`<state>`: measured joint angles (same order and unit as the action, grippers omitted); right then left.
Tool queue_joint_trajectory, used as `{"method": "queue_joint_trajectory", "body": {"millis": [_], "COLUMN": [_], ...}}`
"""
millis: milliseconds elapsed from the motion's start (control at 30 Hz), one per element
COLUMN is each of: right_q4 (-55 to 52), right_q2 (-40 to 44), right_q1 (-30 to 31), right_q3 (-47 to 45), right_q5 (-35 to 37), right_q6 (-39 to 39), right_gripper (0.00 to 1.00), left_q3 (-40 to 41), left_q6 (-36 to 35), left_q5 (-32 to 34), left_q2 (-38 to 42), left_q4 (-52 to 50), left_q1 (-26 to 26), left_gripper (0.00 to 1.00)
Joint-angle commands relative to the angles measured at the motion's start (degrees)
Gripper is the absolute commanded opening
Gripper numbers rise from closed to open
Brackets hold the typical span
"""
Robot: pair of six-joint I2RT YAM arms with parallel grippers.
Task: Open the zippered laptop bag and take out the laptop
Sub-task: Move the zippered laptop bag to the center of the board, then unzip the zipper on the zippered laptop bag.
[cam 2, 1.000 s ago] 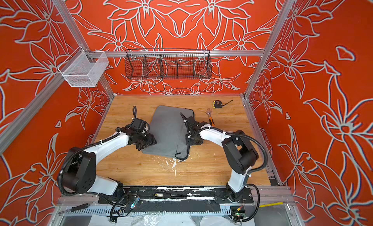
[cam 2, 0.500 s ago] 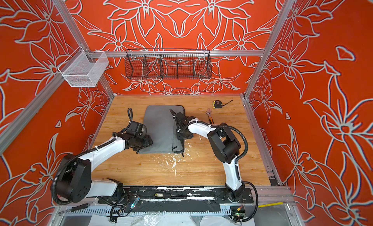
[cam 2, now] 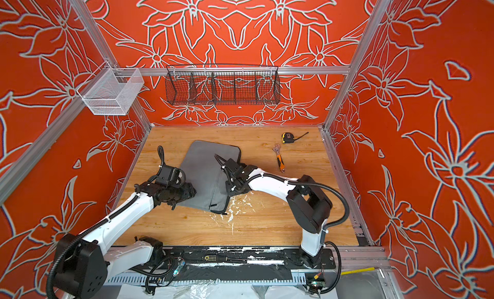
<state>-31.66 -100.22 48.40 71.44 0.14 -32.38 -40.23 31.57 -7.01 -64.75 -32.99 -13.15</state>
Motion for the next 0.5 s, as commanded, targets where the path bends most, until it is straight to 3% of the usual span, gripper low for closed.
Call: {"method": "queue_joint_trajectory", "body": {"millis": [0, 200, 367, 467], "right_q4": [-3.40, 0.69, 4.24, 4.94], "right_q2": [5.16, 9.59, 4.12, -0.03], "right_q1": [2.34, 11.05, 20.05, 22.33], "right_q3": [-3.23, -9.67, -7.56, -4.85], "right_q5": [5.95, 7.18, 6.51, 5.50], "right_q6": [-1.90, -7.91, -10.65, -11.45], "right_gripper": [0.48, 0.48, 0.48, 0.48], "left_q3": [1.06, 2.32, -0.18, -0.90], "left_q6": [1.86, 6.27, 8.08, 9.23], "left_q5": [-3.31, -7.89, -8.33, -8.72], "left_q2": [0.58, 1.28, -1.52, -4.44], "left_q4": [-1.90, 2.22, 4.37, 6.56], "left_q1": [-0.17, -1.26, -4.16, -6.59], "left_gripper": [0.71, 0.70, 0.70, 0.70]}}
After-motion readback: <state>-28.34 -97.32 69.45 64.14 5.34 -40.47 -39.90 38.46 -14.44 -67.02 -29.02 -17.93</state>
